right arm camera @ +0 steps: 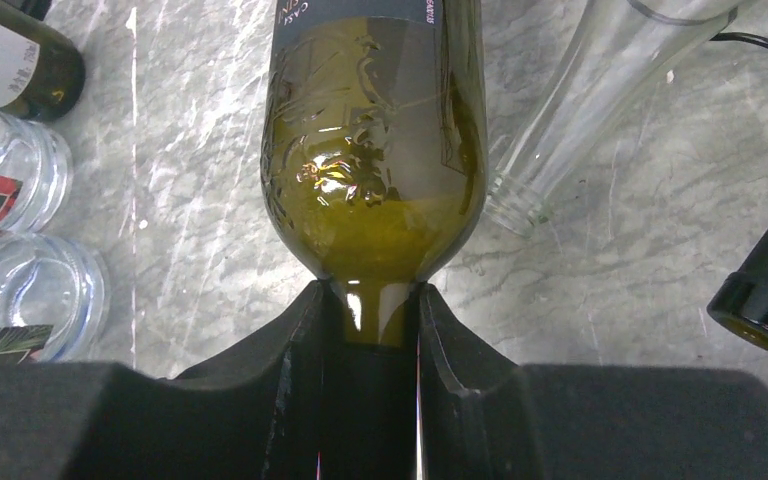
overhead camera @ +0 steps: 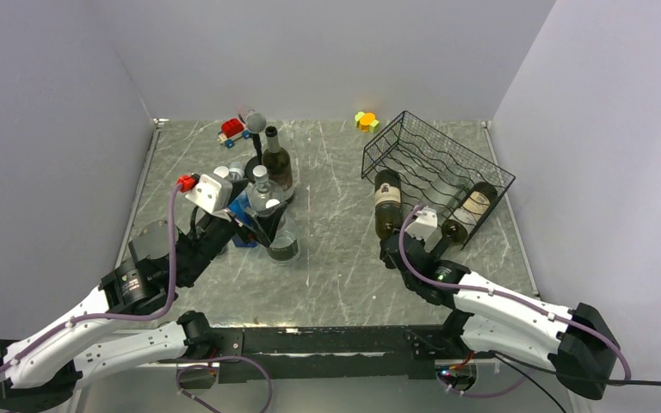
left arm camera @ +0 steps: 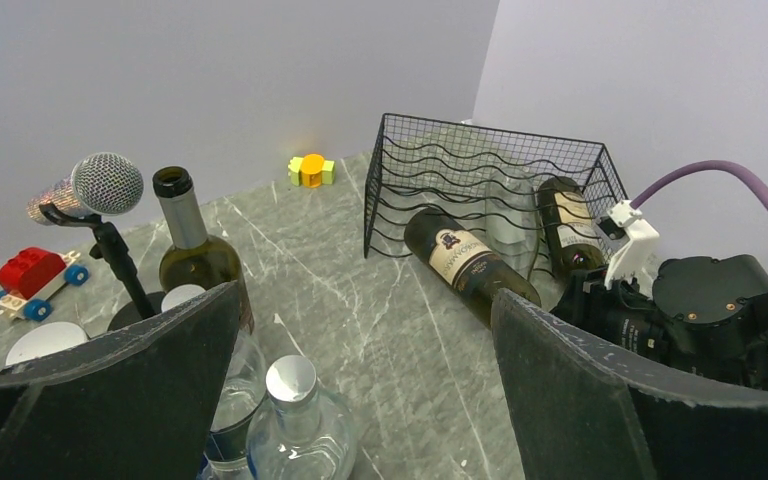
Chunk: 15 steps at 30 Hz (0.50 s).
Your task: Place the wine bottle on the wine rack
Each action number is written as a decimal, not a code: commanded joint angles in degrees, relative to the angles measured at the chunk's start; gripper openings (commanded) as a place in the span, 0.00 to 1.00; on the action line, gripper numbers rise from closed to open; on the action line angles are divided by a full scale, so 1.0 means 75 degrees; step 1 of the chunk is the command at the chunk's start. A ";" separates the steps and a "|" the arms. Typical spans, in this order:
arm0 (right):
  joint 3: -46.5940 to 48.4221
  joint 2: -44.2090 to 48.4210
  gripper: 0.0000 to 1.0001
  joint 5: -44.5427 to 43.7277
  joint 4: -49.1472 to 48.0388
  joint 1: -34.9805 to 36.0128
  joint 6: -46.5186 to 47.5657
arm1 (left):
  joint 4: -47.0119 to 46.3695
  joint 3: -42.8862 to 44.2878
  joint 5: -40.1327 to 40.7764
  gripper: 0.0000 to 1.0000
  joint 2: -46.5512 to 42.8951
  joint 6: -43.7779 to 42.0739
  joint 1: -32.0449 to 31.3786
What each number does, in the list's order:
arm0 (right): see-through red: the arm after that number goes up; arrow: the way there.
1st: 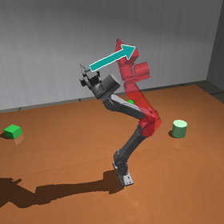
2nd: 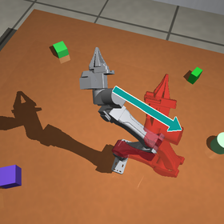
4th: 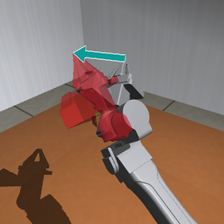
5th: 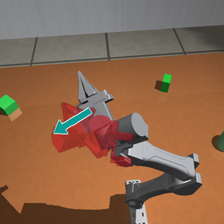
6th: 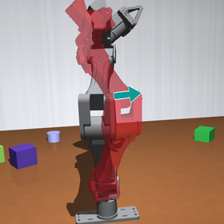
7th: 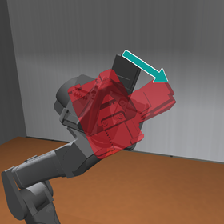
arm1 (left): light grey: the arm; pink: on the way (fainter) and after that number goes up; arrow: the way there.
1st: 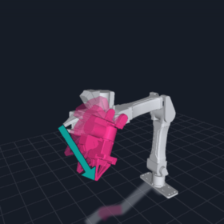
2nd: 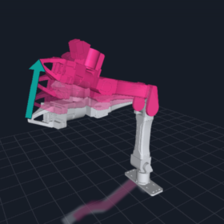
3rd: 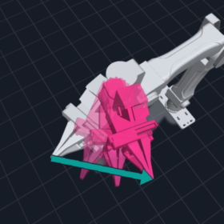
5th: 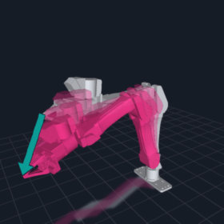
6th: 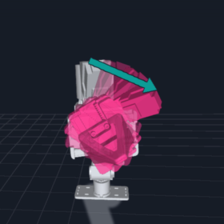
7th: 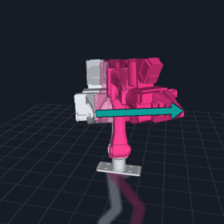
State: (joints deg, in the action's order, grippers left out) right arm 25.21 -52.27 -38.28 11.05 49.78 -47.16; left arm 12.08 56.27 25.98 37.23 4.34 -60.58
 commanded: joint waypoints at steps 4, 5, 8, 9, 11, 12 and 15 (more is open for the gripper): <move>0.0428 0.0429 0.00 -0.1478 -0.0858 -0.0016 -0.0507 | 0.0027 0.0128 0.0158 0.99 -0.0057 0.0172 -0.0033; 0.0399 0.0375 0.00 -0.1534 -0.0910 -0.0016 -0.0500 | 0.0023 0.0126 0.0163 0.99 -0.0056 0.0180 -0.0033; 0.0316 0.0202 0.00 -0.1780 -0.0874 -0.0013 -0.0745 | 0.0063 0.0130 0.0175 0.99 -0.0047 0.0195 -0.0033; 0.0308 0.0181 0.00 -0.1850 -0.0779 -0.0016 -0.0893 | 0.0089 0.0149 0.0186 0.99 -0.0046 0.0195 -0.0035; 0.0263 0.0197 0.00 -0.1952 -0.0556 -0.0001 -0.1186 | 0.0140 0.0188 0.0203 0.99 -0.0023 0.0195 -0.0033; 0.0229 0.0224 0.00 -0.2037 -0.0402 0.0018 -0.1351 | 0.0158 0.0204 0.0220 0.99 -0.0028 0.0195 -0.0033; 0.0142 0.0369 0.00 -0.2310 0.0059 0.0064 -0.1852 | 0.0204 0.0214 0.0250 0.99 -0.0019 0.0172 -0.0033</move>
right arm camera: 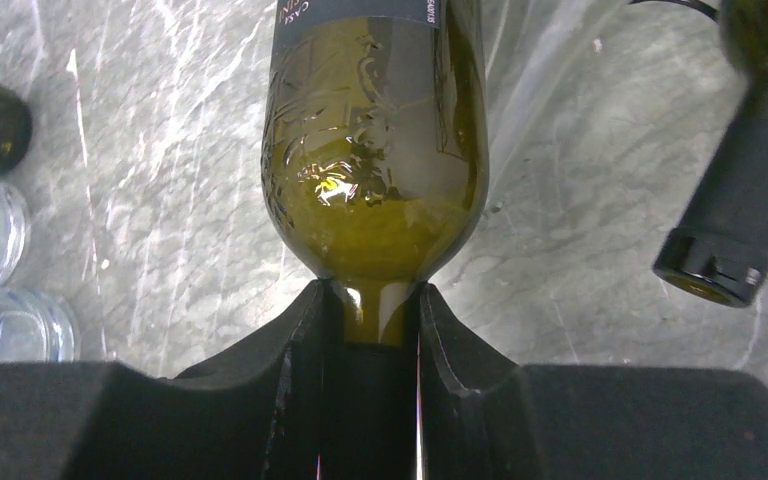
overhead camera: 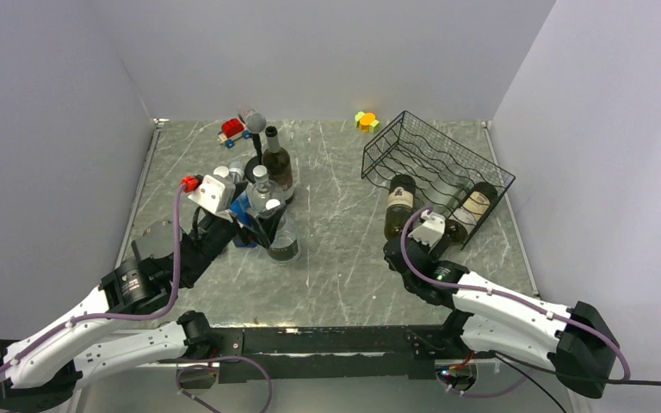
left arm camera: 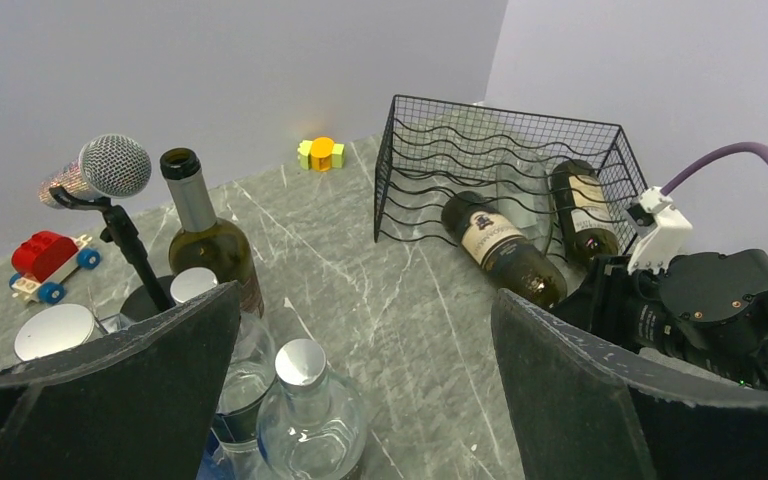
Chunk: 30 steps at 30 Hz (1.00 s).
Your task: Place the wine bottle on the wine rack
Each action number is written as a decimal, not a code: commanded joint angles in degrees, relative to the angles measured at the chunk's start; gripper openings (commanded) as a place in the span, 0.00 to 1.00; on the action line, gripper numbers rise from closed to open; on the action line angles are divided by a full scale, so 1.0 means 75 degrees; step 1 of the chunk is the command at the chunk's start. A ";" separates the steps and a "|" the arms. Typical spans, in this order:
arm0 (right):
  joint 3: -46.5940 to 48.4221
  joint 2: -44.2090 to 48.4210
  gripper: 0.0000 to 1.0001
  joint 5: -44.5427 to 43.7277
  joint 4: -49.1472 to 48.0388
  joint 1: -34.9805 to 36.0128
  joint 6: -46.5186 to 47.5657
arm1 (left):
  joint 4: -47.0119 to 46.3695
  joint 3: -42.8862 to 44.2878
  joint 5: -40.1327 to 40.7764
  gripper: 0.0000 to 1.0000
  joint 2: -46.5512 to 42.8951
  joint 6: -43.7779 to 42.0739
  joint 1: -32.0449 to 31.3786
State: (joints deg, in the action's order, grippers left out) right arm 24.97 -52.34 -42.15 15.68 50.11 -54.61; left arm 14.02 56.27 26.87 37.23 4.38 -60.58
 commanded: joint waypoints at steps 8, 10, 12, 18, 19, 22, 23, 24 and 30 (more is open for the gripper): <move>0.0560 -0.0526 0.00 -0.2391 -0.0689 0.0040 -0.1027 | -0.0211 0.0201 0.0167 0.99 0.0014 0.0084 -0.0033; 0.0967 -0.1240 0.00 -0.2642 -0.0419 0.0040 -0.1333 | -0.0181 0.0236 0.0164 0.99 0.0036 0.0078 -0.0033; 0.1528 -0.1981 0.00 -0.2977 0.0285 0.0017 -0.1997 | -0.0098 0.0323 0.0159 0.99 0.0082 0.0109 -0.0033; 0.3475 -0.3959 0.00 -0.3411 0.2835 -0.0150 -0.3912 | 0.0106 0.0442 0.0160 0.99 0.0042 0.0158 -0.0038; 0.3704 -0.4211 0.00 -0.3425 0.3048 -0.0193 -0.4054 | 0.0110 0.0453 0.0159 0.99 0.0015 0.0168 -0.0033; 0.4196 -0.4788 0.00 -0.3300 0.3309 -0.0462 -0.4108 | 0.0123 0.0454 0.0174 0.99 -0.0027 0.0171 -0.0033; 0.4283 -0.4956 0.00 -0.3257 0.3182 -0.0615 -0.3936 | 0.0117 0.0454 0.0182 0.99 -0.0039 0.0169 -0.0033; 0.4343 -0.5035 0.00 -0.3200 0.2957 -0.0691 -0.3601 | 0.0125 0.0454 0.0176 0.99 -0.0049 0.0159 -0.0033; 0.4319 -0.5321 0.00 -0.2537 0.0916 -0.1480 -0.1252 | 0.0143 0.0454 0.0148 0.99 -0.0021 0.0111 -0.0033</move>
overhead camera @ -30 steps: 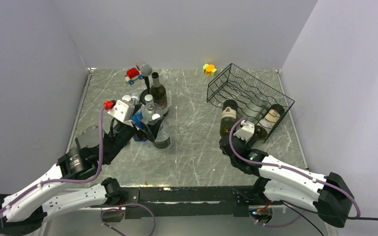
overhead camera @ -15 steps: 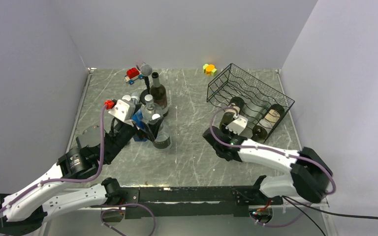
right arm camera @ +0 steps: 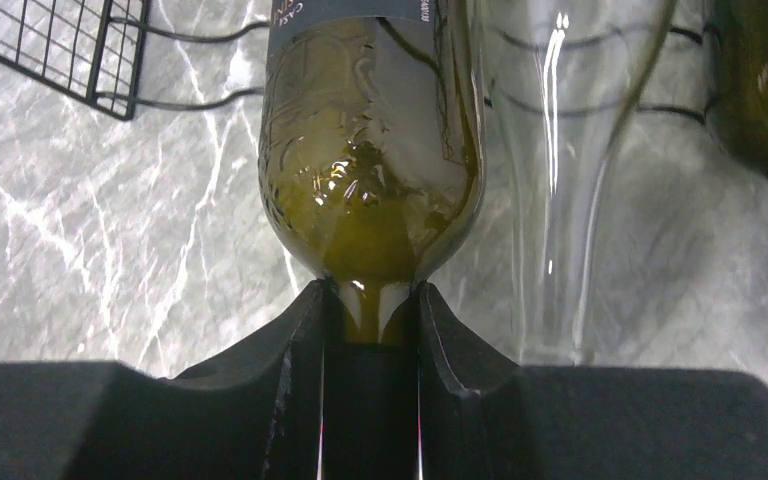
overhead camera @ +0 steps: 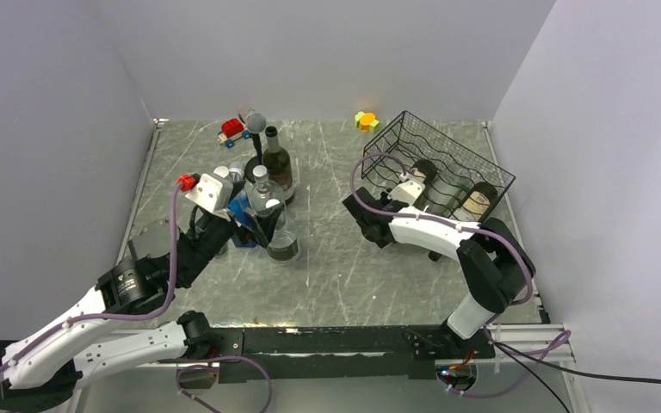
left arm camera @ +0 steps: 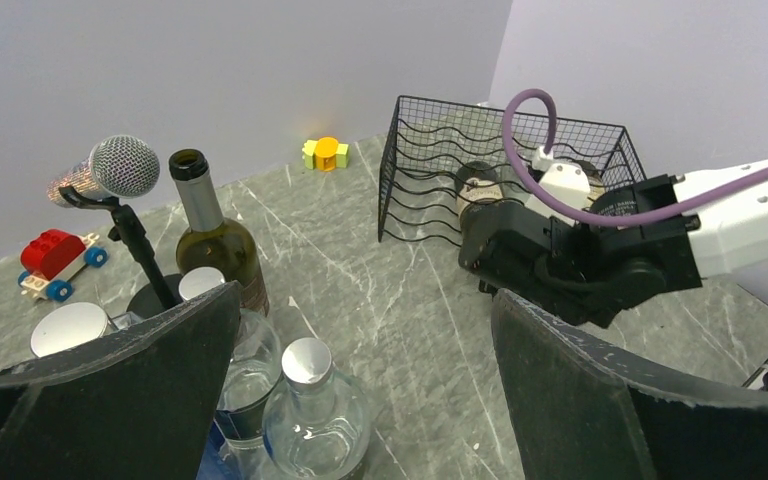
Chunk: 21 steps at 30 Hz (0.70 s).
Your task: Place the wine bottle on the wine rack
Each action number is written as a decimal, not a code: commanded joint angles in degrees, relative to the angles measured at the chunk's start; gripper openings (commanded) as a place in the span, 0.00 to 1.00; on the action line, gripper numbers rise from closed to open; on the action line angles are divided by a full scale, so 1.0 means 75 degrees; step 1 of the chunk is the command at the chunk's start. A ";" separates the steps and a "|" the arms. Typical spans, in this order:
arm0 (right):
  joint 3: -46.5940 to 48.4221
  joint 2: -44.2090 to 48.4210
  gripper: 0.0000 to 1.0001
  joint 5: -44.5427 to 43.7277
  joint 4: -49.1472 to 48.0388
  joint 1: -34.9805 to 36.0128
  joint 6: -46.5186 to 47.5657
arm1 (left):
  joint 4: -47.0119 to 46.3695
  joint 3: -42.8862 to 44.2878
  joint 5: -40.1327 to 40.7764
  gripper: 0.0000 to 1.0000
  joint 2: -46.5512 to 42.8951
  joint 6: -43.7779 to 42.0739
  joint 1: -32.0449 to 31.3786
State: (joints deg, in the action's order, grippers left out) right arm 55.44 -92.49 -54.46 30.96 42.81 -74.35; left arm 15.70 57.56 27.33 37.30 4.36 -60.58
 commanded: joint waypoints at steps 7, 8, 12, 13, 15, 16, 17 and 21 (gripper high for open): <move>0.0262 -0.0375 0.00 -0.0427 -0.2417 -0.0942 0.2881 | -0.0068 0.0231 0.0222 0.99 0.0108 -0.0027 -0.0033; 0.0290 -0.0450 0.00 -0.0342 -0.2490 -0.1007 0.2994 | -0.0058 0.0194 0.0268 0.99 0.0121 -0.0046 -0.0033; 0.0406 -0.0662 0.00 0.0034 -0.2573 -0.1306 0.3231 | -0.0059 0.0061 0.0377 0.99 0.0090 -0.0075 -0.0033; 0.0465 -0.0714 0.00 0.0114 -0.2479 -0.1374 0.3215 | -0.0055 0.0036 0.0375 0.99 0.0084 -0.0067 -0.0033; 0.0572 -0.0809 0.00 0.0227 -0.2355 -0.1456 0.3225 | -0.0079 -0.0003 0.0377 0.99 0.0059 -0.0054 -0.0034; 0.0635 -0.0866 0.00 0.0284 -0.2273 -0.1491 0.3226 | -0.0083 -0.0023 0.0367 0.99 0.0052 -0.0048 -0.0033; 0.0711 -0.0925 0.00 0.0332 -0.2130 -0.1514 0.3165 | -0.0071 -0.0022 0.0364 0.99 0.0044 -0.0043 -0.0033; 0.1034 -0.1216 0.11 0.0570 -0.1381 -0.1598 0.2839 | 0.0068 0.0009 0.0374 0.99 0.0042 0.0018 -0.0033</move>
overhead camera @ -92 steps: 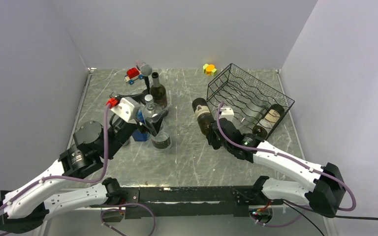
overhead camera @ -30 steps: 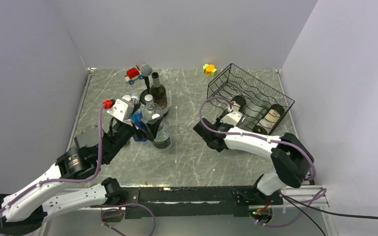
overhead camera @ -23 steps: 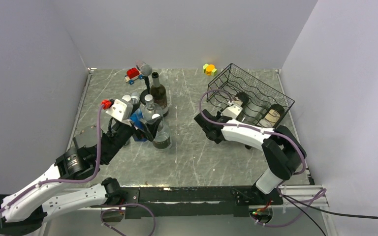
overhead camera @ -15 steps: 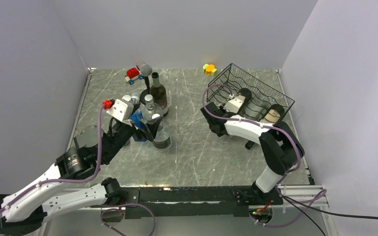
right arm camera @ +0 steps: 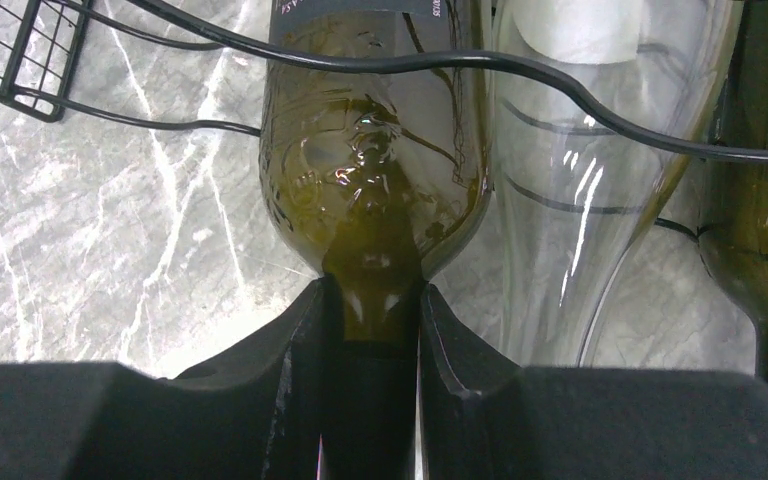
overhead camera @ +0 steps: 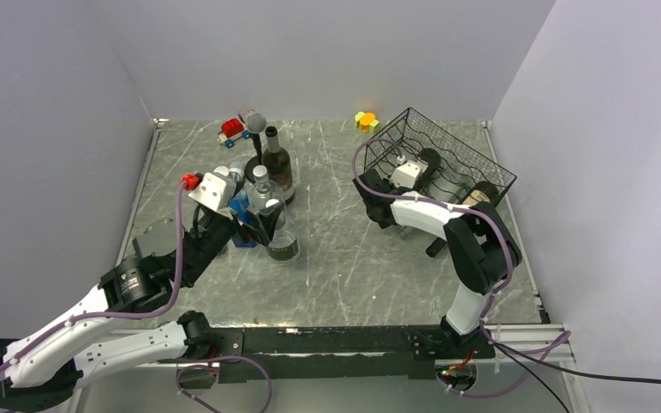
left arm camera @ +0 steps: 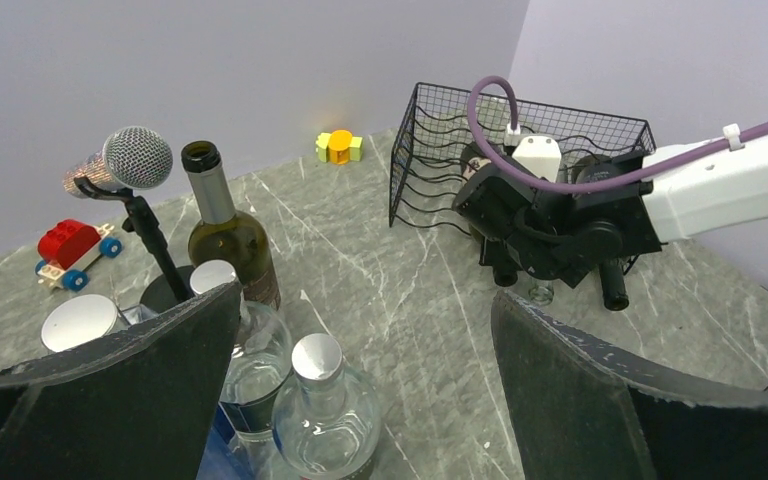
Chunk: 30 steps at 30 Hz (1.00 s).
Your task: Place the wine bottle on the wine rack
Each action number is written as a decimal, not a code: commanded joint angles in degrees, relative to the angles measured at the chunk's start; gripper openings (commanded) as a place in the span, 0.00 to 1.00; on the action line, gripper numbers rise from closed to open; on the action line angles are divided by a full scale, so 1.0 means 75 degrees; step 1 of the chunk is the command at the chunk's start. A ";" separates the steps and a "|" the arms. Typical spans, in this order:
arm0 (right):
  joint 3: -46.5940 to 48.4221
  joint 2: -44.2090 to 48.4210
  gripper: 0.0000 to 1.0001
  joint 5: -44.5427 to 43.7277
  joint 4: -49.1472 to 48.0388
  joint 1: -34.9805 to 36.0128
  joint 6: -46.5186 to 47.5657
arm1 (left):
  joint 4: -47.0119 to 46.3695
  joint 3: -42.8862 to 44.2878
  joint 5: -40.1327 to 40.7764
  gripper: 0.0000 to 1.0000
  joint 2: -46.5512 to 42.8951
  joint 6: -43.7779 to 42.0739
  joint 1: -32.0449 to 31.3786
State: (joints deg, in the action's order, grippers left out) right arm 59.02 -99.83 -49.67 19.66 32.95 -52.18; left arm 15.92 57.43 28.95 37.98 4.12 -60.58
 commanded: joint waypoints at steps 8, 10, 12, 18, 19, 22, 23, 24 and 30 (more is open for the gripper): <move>0.0415 -0.0039 0.67 0.0655 0.0178 -0.0303 -0.0040 | 0.0166 0.0016 0.0171 0.99 -0.0271 0.0165 -0.0033; 0.0424 0.0094 0.70 0.0752 0.0215 -0.0303 0.0026 | 0.0179 0.0019 0.0167 0.99 -0.0353 0.0188 -0.0033; 0.0444 0.0303 0.74 0.0824 0.0308 -0.0292 0.0088 | 0.0227 0.0040 0.0180 0.99 -0.0412 0.0211 -0.0033; 0.0600 0.0924 0.89 0.1301 0.0509 -0.0264 0.0601 | 0.0362 0.0053 0.0219 0.99 -0.0580 0.0230 -0.0033; 0.0621 0.1011 0.91 0.1454 0.0568 -0.0262 0.0674 | 0.0388 0.0059 0.0233 0.99 -0.0605 0.0235 -0.0033; 0.0589 0.1255 0.96 0.1887 0.0630 -0.0225 0.0877 | 0.0460 0.0048 0.0275 0.99 -0.0717 0.0247 -0.0033; 0.0556 0.1323 0.96 0.2043 0.0655 -0.0213 0.0886 | 0.0476 0.0049 0.0284 0.99 -0.0754 0.0248 -0.0033; 0.0505 0.1391 0.97 0.2167 0.0665 -0.0179 0.0879 | 0.0494 0.0043 0.0297 0.99 -0.0797 0.0253 -0.0033; 0.0124 0.1271 0.95 0.2707 0.0648 -0.0015 0.0186 | 0.0502 -0.0048 0.0329 0.99 -0.0999 0.0303 -0.0033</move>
State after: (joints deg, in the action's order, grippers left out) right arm 61.30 -90.74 -33.23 23.81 32.01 -47.86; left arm 20.12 57.39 30.20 31.59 5.34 -60.58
